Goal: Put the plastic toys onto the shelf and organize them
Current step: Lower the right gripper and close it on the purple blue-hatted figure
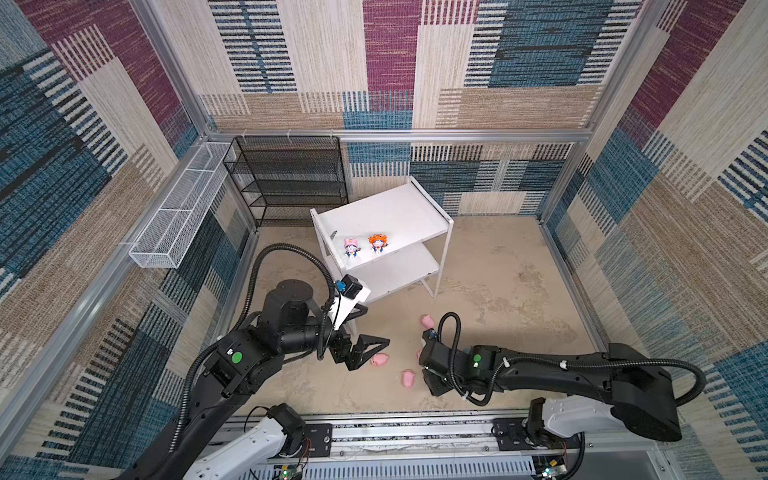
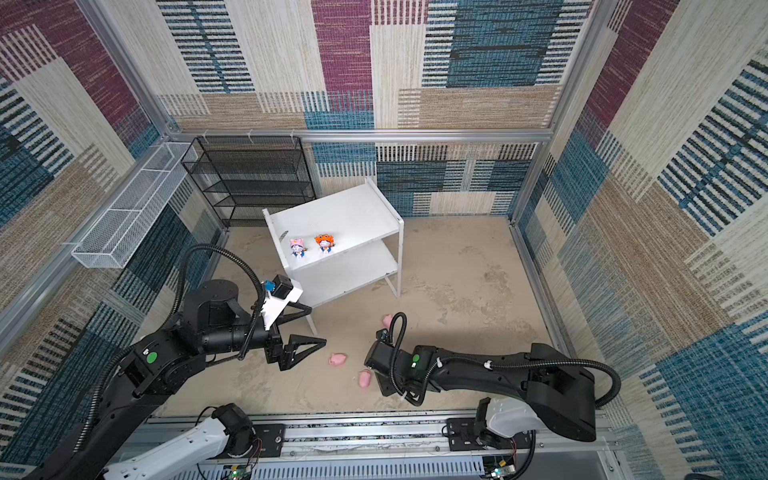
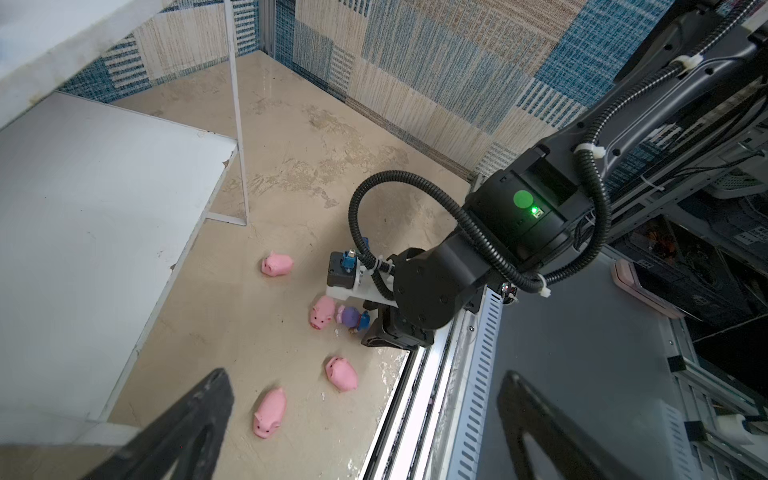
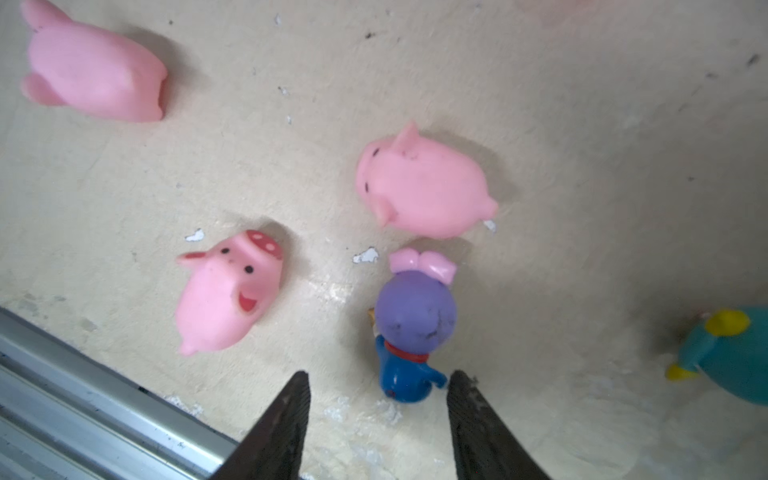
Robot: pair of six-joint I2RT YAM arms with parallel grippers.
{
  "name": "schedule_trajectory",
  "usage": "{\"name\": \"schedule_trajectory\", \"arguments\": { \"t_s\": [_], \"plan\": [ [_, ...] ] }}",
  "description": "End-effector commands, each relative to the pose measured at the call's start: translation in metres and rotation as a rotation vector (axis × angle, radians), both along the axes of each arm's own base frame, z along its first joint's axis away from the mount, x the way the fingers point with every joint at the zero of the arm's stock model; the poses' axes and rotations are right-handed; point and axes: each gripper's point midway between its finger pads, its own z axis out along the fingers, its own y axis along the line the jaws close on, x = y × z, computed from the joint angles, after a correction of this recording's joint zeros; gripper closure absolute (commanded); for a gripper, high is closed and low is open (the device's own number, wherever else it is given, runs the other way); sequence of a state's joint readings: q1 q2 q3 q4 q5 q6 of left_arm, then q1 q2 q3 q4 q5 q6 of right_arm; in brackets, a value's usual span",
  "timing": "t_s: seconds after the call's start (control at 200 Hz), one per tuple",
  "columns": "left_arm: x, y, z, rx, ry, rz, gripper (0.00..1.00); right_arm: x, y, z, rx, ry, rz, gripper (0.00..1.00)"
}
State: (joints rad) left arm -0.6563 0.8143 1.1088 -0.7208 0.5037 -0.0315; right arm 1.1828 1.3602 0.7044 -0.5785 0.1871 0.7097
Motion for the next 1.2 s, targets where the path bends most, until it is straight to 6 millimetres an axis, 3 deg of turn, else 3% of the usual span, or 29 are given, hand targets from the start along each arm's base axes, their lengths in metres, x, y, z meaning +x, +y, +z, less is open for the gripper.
{"name": "schedule_trajectory", "arguments": {
  "t_s": [0.0,0.446,0.761,0.962,1.192],
  "plan": [
    [0.0,-0.003,0.005,-0.024,-0.008,-0.011,0.01,0.006,-0.007,-0.001,-0.059,-0.047,-0.051,0.44],
    [-0.002,-0.002,0.005,-0.029,-0.011,-0.008,0.0,0.007,0.001,-0.013,-0.108,-0.072,-0.021,0.5],
    [-0.001,-0.001,0.001,-0.022,-0.007,-0.004,0.0,0.01,0.008,-0.012,-0.096,-0.094,0.027,0.66],
    [-0.001,0.0,-0.004,-0.004,-0.001,0.002,0.01,0.006,0.014,0.0,-0.026,-0.106,0.1,0.72],
    [-0.001,0.001,-0.01,0.006,0.013,0.003,0.0,0.002,0.031,0.03,0.275,-0.063,0.175,0.75]
  ]
}}
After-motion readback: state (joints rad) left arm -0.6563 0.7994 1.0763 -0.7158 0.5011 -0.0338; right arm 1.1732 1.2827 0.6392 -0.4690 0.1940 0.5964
